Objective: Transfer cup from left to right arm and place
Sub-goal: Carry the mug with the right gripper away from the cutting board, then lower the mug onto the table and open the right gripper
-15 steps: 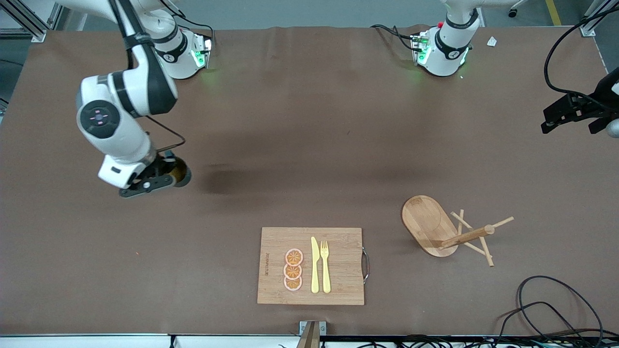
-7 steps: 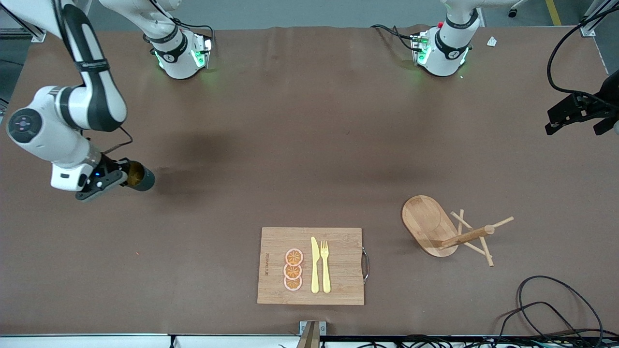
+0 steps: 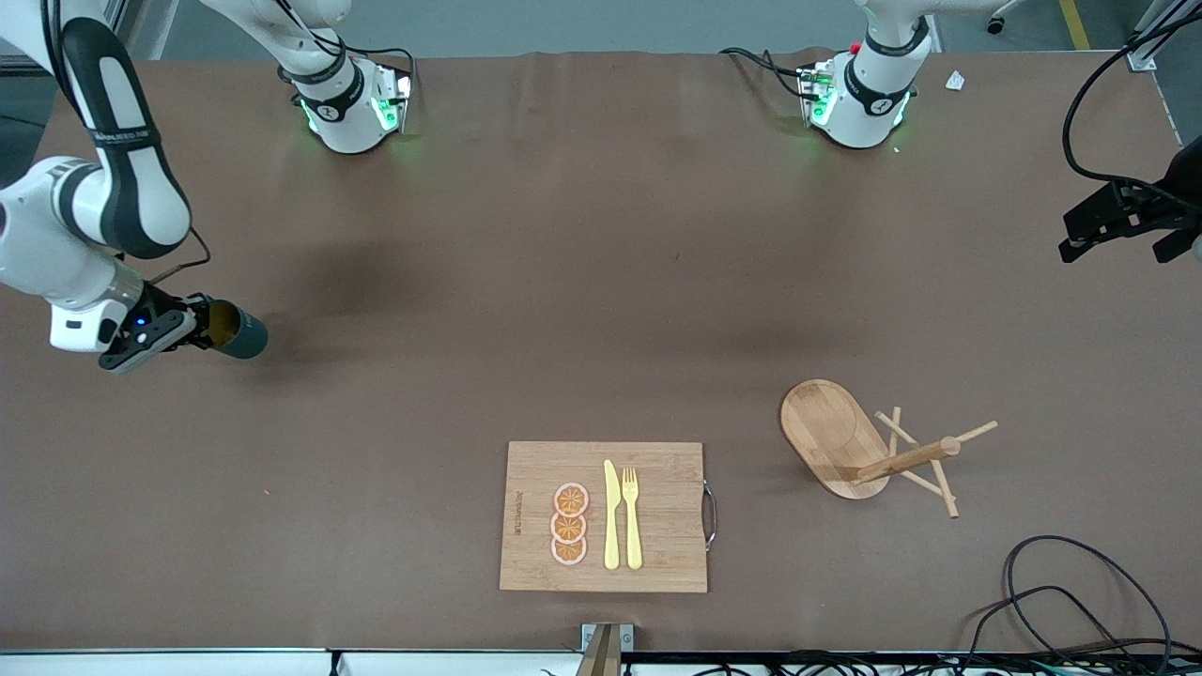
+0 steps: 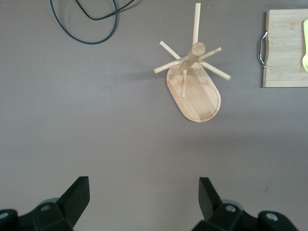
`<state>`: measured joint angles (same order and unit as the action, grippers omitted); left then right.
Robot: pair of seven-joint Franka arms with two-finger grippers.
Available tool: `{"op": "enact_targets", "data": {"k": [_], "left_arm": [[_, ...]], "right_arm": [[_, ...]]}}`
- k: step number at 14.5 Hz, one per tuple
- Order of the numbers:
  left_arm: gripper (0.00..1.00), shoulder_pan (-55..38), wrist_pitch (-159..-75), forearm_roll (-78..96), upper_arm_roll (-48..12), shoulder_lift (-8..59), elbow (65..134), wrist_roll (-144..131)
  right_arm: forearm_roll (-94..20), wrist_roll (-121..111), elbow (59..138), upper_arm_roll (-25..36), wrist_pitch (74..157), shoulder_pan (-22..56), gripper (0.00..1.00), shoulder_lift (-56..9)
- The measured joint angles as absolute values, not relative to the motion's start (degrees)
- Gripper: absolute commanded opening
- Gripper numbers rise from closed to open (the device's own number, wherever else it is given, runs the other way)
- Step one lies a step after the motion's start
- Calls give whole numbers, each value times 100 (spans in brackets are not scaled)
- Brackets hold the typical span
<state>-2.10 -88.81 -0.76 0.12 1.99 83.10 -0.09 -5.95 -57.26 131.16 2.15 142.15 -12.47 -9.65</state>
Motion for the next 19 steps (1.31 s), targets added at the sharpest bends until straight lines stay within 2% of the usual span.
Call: {"op": "enact_targets", "data": {"k": [4, 19], "left_arm": [[100, -210, -8881, -76, 12, 202, 8310, -9], [100, -210, -8950, -84, 12, 202, 8304, -12]], "right_arm": [[-772, -5726, 13426, 149, 14598, -1216, 0, -966], [-785, -6015, 13435, 151, 14995, -1231, 0, -1194]]}}
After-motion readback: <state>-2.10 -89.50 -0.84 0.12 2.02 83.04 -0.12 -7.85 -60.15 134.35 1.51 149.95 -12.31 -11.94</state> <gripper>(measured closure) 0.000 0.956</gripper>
